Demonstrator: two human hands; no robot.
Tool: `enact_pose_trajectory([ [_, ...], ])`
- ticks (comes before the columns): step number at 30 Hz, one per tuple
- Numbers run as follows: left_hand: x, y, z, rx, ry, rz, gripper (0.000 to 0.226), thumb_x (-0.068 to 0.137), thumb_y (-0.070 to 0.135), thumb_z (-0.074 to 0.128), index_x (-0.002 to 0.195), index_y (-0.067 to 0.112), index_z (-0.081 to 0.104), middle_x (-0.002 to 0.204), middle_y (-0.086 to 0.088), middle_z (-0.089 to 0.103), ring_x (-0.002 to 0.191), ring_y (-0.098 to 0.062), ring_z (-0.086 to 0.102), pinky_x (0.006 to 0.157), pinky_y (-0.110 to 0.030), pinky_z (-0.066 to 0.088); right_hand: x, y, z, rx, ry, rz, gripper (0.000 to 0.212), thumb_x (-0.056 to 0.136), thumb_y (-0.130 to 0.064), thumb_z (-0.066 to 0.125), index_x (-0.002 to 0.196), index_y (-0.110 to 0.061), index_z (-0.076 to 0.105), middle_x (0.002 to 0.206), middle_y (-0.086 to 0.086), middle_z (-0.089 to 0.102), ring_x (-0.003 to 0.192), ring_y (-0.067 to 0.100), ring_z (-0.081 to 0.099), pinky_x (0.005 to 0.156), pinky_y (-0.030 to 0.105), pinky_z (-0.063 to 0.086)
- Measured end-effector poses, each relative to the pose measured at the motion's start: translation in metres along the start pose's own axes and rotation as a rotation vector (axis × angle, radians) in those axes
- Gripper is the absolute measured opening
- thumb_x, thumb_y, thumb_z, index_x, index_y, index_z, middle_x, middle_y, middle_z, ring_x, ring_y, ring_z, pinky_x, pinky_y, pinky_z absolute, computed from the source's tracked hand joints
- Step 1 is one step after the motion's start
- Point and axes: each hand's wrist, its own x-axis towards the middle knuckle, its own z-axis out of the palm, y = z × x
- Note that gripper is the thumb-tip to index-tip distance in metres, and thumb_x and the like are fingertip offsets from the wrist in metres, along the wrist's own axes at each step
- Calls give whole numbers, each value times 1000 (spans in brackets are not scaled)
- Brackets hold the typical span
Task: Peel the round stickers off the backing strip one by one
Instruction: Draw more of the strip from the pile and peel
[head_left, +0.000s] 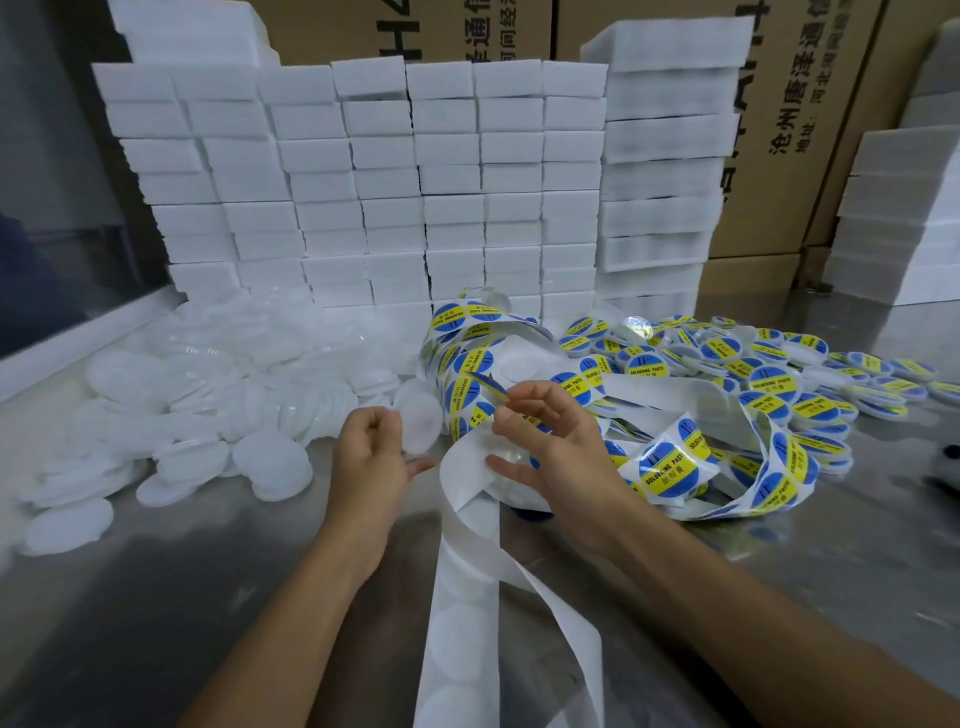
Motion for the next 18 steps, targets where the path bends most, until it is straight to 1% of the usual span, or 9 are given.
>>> enact_pose_trajectory([
  [2,-1,8,4,-260,-48,-97,21,104,15,41,96,1,54,100,-17,63,89,-28,70,67,-36,60,0,1,-1,-6,1,-10,20,83,-9,76,90,-26,68,109,2,62,95,17,64,84,50,59],
  [3,-2,11,5,-347,-68,-126,22,104,15,40,97,-1,54,104,-18,65,88,-28,72,66,-35,60,-1,1,0,-11,-1,-16,22,82,-9,77,89,-27,67,113,4,61,91,14,65,83,49,59],
  [5,-5,15,6,-424,-98,-154,23,104,16,41,93,0,54,104,-18,67,84,-26,74,65,-34,60,-2,3,1,-37,-5,-31,28,79,-9,80,89,-30,65,119,5,60,85,9,68,82,46,60],
  [8,-10,18,9,-419,-163,-158,23,103,15,44,90,0,56,90,-14,73,82,-27,74,63,-32,59,-4,7,2,-92,-5,-60,36,75,-6,83,93,-28,61,120,6,60,80,10,69,77,41,60],
  [11,-12,18,10,-387,-197,-155,18,100,13,49,91,1,58,82,-11,75,78,-26,74,62,-31,59,-4,8,3,-118,11,-80,38,74,-2,82,93,-25,59,116,9,60,78,13,69,76,44,60],
  [14,-14,18,9,-368,-220,-148,5,95,0,56,94,3,60,75,-14,74,70,-25,73,62,-30,59,-2,7,2,-100,31,-83,37,75,1,81,89,-26,60,108,6,60,74,15,68,75,44,60],
  [17,-15,17,9,-345,-205,-157,16,87,-10,61,97,3,62,73,-13,73,67,-25,72,62,-29,59,0,7,0,-120,58,-81,35,75,0,81,88,-26,62,102,-1,62,76,16,66,77,45,59],
  [18,-15,17,10,-345,-190,-164,18,85,-10,62,97,3,62,74,-13,73,67,-25,72,62,-29,59,0,7,0,-132,80,-88,32,75,-2,81,88,-26,64,97,-6,64,76,14,65,76,43,60],
])
